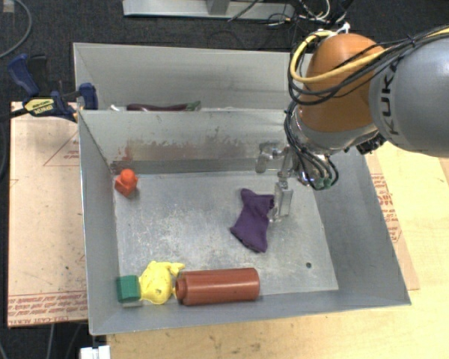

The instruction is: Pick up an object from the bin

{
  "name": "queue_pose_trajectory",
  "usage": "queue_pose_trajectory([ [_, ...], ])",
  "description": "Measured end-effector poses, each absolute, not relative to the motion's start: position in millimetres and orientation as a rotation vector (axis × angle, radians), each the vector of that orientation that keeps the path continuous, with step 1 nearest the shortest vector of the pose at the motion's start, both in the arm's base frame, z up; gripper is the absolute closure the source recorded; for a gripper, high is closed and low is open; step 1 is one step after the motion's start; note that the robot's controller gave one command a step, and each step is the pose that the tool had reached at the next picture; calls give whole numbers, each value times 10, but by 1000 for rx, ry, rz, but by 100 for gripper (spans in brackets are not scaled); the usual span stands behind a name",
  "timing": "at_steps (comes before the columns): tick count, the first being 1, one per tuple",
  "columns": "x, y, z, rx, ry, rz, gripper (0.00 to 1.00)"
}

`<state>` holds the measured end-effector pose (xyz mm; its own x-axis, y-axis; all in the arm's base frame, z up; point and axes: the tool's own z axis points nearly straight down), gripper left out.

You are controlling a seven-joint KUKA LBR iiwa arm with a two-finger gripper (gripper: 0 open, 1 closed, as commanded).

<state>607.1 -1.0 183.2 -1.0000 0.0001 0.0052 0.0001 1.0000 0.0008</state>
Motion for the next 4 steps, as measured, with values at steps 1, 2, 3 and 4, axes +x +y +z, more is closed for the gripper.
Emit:
queue_pose_trajectory([
  [1,6081,-10,1880,0,-3143,-1,0],
  [2,6089,-68,1658,110,-3148,-2,0],
  [3,6209,-131,709,678,-3073,-2,100],
  [4,6209,-132,709,677,-3073,-3,100],
])
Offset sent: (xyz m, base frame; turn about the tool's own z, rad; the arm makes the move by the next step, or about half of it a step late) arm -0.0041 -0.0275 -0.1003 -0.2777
